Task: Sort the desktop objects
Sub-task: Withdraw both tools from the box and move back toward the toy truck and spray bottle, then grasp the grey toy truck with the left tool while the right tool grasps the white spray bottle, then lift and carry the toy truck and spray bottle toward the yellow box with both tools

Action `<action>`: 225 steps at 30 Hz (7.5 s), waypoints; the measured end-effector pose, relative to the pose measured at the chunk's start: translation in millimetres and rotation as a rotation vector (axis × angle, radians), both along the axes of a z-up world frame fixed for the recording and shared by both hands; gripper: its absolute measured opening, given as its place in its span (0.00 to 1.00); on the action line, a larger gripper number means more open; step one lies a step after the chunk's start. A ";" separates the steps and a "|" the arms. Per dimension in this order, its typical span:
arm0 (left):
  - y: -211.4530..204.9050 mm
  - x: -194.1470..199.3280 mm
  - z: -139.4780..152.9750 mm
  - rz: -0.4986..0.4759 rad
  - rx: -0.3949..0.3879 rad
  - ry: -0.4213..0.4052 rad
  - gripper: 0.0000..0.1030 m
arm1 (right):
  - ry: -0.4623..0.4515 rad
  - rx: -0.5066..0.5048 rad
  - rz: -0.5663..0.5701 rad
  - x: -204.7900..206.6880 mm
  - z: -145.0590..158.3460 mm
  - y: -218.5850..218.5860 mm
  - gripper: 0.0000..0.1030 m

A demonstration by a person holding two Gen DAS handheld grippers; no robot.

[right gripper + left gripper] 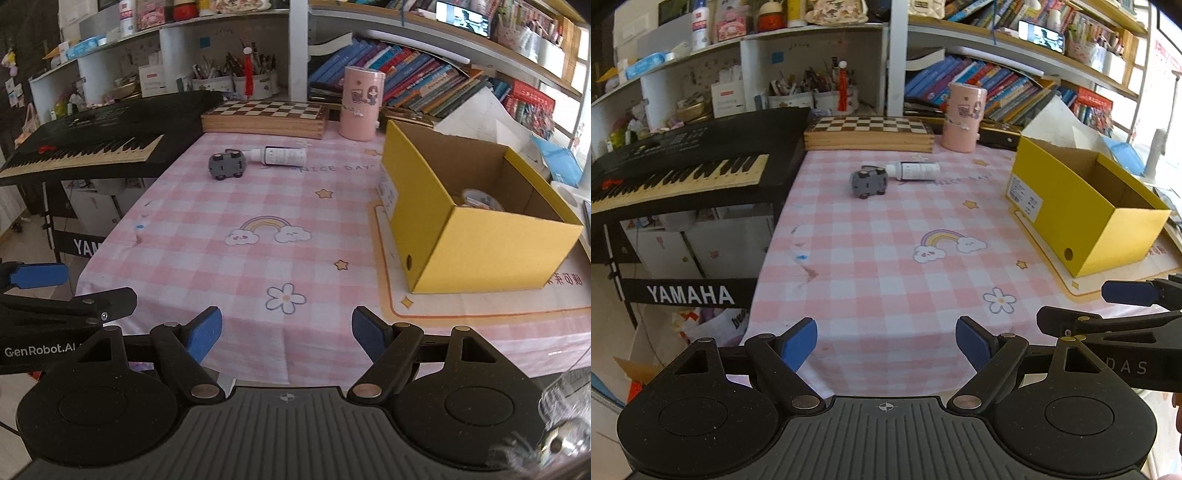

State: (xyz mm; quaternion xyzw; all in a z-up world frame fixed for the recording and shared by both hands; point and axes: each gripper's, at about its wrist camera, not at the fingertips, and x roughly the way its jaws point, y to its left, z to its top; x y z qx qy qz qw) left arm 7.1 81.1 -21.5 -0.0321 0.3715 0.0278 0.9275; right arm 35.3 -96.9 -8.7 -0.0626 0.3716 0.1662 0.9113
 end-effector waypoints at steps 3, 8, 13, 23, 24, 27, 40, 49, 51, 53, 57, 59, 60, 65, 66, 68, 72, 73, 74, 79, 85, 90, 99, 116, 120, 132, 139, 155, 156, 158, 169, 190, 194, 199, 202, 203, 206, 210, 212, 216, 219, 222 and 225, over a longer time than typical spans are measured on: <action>3.8 0.8 -0.6 0.012 -0.002 0.001 0.82 | -0.004 -0.004 0.015 1.9 0.5 5.3 0.74; 9.1 4.5 -2.2 0.033 -0.003 0.006 0.82 | -0.003 -0.005 0.034 8.9 -0.5 12.5 0.74; 11.9 15.0 -5.6 0.048 -0.002 0.015 0.82 | -0.001 -0.006 0.052 19.9 -2.8 17.4 0.74; 14.8 59.6 -11.5 0.067 0.015 0.034 0.82 | 0.010 0.001 0.065 67.0 -8.9 24.7 0.73; 14.7 64.7 -12.2 0.068 0.016 0.036 0.82 | 0.011 0.003 0.064 73.0 -9.1 24.8 0.73; 15.1 83.1 -13.7 0.077 0.019 0.040 0.82 | 0.019 0.004 0.064 93.9 -10.6 24.9 0.72; 14.3 149.5 -14.4 0.118 0.058 0.045 0.82 | 0.015 0.022 0.049 173.0 -11.1 21.5 0.72; 13.3 197.2 -20.9 0.149 0.084 0.039 0.82 | -0.011 0.066 0.007 224.7 -6.6 22.6 0.72; 12.8 208.9 -25.6 0.149 0.088 0.043 0.82 | -0.013 0.069 0.010 234.2 -5.9 24.9 0.72; 11.8 221.0 -30.8 0.143 0.092 0.048 0.82 | -0.017 0.069 0.017 243.2 -5.9 28.4 0.72; 11.1 244.1 -39.7 0.135 0.101 0.054 0.82 | -0.021 0.061 0.031 256.4 -6.8 35.0 0.73; 12.0 255.3 -43.3 0.139 0.096 0.057 0.82 | -0.022 0.056 0.038 262.7 -7.4 38.0 0.73; 12.7 260.0 -44.6 0.139 0.094 0.059 0.82 | -0.022 0.053 0.040 266.3 -7.7 38.9 0.73; 15.4 282.9 -52.4 0.129 0.094 0.064 0.82 | -0.015 0.044 0.045 281.3 -11.1 42.9 0.73; 16.2 286.7 -53.8 0.129 0.090 0.064 0.82 | -0.012 0.042 0.045 284.0 -12.1 43.7 0.73; 16.6 294.8 -57.9 0.131 0.087 0.066 0.82 | -0.006 0.038 0.047 288.4 -14.1 45.2 0.73; 18.6 306.4 -64.6 0.137 0.092 0.072 0.82 | -0.004 0.033 0.061 295.4 -16.3 48.0 0.73; 18.9 307.9 -65.4 0.135 0.090 0.067 0.82 | -0.003 0.031 0.066 296.9 -16.5 48.7 0.73; 19.5 309.0 -66.2 0.132 0.087 0.063 0.82 | -0.003 0.028 0.070 298.3 -16.9 49.5 0.73; 19.8 311.4 -71.9 0.145 0.099 0.064 0.79 | 0.001 0.011 0.094 305.6 -20.1 54.3 0.73; 24.5 306.3 -72.5 0.128 0.066 0.056 0.61 | -0.002 -0.022 0.142 312.4 -24.6 64.8 0.73; 34.4 282.9 -57.5 0.150 0.030 0.035 0.61 | -0.014 -0.063 0.210 321.0 -30.1 77.3 0.73; 53.6 228.3 -33.0 0.230 -0.064 0.012 0.61 | -0.029 -0.183 0.431 343.9 -51.6 119.5 0.73; 53.4 189.8 -11.6 0.276 -0.066 -0.003 0.61 | 0.210 -0.143 0.497 371.4 -65.8 115.6 0.29; 51.8 187.9 -6.7 0.267 -0.057 -0.009 0.61 | 0.177 -0.112 0.446 356.7 -69.3 110.5 0.29; 48.3 172.3 16.6 0.226 -0.046 -0.085 0.61 | 0.120 0.008 0.299 317.7 -32.3 91.0 0.29; 49.2 147.7 27.5 0.198 -0.078 -0.135 0.61 | 0.127 0.097 0.236 273.4 -8.9 68.6 0.29; 44.8 88.8 30.5 0.112 -0.104 -0.156 0.61 | 0.053 0.113 0.157 157.7 18.7 39.8 0.29; 44.5 84.8 29.7 0.106 -0.106 -0.152 0.61 | 0.054 0.109 0.155 151.6 17.9 40.0 0.29; 43.0 76.3 28.6 0.093 -0.110 -0.147 0.61 | 0.061 0.106 0.150 139.9 16.3 39.6 0.29; 36.7 28.6 25.3 0.033 -0.123 -0.122 0.61 | 0.106 0.118 0.102 74.3 6.3 28.7 0.29; -16.2 -2.3 20.5 -0.228 -0.111 -0.088 0.61 | 0.130 0.151 -0.091 -11.4 -2.7 -23.1 0.29; -30.4 -2.4 19.2 -0.288 -0.115 -0.088 0.61 | 0.131 0.152 -0.157 -18.1 -2.8 -39.8 0.29; -43.7 2.8 18.5 -0.343 -0.122 -0.079 0.61 | 0.136 0.151 -0.215 -25.1 -3.8 -55.2 0.29; -48.9 3.6 19.7 -0.364 -0.119 -0.083 0.61 | 0.135 0.151 -0.242 -26.7 -2.8 -60.7 0.29; -49.7 4.0 20.3 -0.367 -0.119 -0.085 0.61 | 0.136 0.151 -0.245 -27.1 -2.7 -61.9 0.29; -53.3 6.9 20.0 -0.375 -0.125 -0.084 0.61 | 0.137 0.145 -0.245 -27.6 -2.3 -64.1 0.29; -61.6 11.3 19.8 -0.391 -0.131 -0.082 0.61 | 0.137 0.141 -0.257 -27.7 -2.3 -70.9 0.29; -67.8 13.3 19.3 -0.404 -0.132 -0.081 0.61 | 0.137 0.141 -0.268 -27.9 -2.5 -76.6 0.29; -83.9 18.4 19.3 -0.434 -0.128 -0.080 0.61 | 0.139 0.143 -0.293 -28.6 -3.3 -90.0 0.29; -98.1 23.0 19.9 -0.463 -0.121 -0.078 0.61 | 0.140 0.148 -0.319 -28.1 -4.5 -102.3 0.29; -110.5 28.2 19.4 -0.475 -0.113 -0.075 0.61 | 0.142 0.161 -0.344 -25.8 -6.0 -116.4 0.29; -124.0 35.6 18.7 -0.475 -0.109 -0.067 0.61 | 0.143 0.169 -0.354 -20.5 -6.8 -129.9 0.29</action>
